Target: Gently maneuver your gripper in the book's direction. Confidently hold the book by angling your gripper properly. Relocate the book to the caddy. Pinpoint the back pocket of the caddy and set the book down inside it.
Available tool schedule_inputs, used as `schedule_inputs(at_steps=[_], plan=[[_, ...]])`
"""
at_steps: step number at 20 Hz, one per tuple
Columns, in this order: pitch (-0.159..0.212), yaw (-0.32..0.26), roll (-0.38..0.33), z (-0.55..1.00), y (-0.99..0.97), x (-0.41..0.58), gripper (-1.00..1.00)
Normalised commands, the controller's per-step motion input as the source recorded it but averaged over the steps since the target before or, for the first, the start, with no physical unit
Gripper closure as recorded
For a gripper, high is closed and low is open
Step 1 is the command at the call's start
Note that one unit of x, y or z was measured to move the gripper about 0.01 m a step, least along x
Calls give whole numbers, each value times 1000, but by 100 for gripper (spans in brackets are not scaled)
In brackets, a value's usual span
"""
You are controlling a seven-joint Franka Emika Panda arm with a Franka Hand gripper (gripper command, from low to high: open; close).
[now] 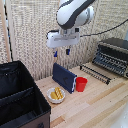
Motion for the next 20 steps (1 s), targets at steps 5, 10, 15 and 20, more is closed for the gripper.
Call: schedule_inputs(at_steps=[5,10,15,20], plan=[[34,131,56,-350,-495,366,-100],[33,139,71,-320,-436,406,-100],[56,111,34,-280,-236,360,-100],[86,28,9,-311,-29,230,-100]])
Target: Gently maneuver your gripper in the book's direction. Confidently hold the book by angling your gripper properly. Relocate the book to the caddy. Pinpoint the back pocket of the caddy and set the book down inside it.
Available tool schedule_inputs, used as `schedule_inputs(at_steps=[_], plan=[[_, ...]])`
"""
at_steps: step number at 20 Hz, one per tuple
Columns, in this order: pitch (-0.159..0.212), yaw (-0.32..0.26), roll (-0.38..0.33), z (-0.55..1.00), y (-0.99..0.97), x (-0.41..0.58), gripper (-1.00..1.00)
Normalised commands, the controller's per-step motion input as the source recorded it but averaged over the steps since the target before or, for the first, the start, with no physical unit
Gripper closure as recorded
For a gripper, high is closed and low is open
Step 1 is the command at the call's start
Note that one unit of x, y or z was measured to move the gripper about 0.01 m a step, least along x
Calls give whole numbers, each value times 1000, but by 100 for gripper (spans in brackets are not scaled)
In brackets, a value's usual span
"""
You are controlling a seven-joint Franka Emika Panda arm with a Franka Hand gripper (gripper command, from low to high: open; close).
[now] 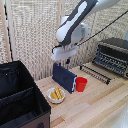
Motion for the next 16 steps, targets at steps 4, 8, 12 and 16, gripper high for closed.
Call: schedule_inputs(at_steps=[4,8,12,16], plan=[[82,-35,2,-295,0,177,-100],[66,-93,10,-219,-2,159,-100],[64,-77,0,-71,0,166,100],[32,-58,0,-37,0,131,100]])
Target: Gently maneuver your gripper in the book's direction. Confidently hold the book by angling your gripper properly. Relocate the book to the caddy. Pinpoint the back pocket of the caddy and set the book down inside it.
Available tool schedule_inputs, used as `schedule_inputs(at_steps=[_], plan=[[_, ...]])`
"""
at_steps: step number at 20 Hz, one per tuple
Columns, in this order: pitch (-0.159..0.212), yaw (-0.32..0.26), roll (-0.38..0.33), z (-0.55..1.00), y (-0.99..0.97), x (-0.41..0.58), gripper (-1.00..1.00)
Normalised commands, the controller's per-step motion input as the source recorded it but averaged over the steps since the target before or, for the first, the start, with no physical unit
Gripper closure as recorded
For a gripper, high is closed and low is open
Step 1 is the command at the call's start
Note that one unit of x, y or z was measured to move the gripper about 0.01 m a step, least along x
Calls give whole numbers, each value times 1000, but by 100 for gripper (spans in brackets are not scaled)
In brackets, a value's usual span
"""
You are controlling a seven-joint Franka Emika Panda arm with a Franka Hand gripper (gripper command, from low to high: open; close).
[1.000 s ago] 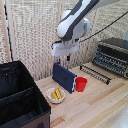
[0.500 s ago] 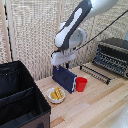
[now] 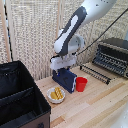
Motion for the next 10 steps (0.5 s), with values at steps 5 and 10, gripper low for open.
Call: schedule_inputs(at_steps=[5,10], plan=[[8,-69,0,-70,51,76,100],[14,-48,-31,-52,131,4,100]])
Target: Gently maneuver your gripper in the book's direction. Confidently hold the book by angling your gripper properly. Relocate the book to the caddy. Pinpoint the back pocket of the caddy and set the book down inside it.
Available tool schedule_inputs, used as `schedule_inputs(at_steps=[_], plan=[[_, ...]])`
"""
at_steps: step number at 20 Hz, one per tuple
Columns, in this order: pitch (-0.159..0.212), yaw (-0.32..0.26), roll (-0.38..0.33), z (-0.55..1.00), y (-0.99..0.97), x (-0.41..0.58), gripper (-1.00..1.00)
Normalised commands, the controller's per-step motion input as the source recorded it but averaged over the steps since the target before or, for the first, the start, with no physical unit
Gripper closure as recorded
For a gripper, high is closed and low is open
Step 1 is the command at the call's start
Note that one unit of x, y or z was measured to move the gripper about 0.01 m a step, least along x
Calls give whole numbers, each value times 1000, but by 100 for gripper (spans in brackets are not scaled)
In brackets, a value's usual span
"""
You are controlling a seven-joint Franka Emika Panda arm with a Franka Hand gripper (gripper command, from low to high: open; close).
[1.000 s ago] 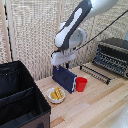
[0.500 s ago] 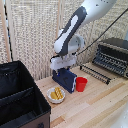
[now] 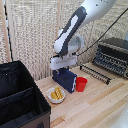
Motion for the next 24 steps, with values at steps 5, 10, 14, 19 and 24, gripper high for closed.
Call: schedule_inputs(at_steps=[5,10,14,19,24], plan=[[14,-5,-68,-76,229,4,100],[-29,-185,-66,-10,510,-22,100],[-32,-246,-55,101,447,2,100],[-9,-66,-13,730,-103,351,100],[-29,129,8,941,-363,237,100]])
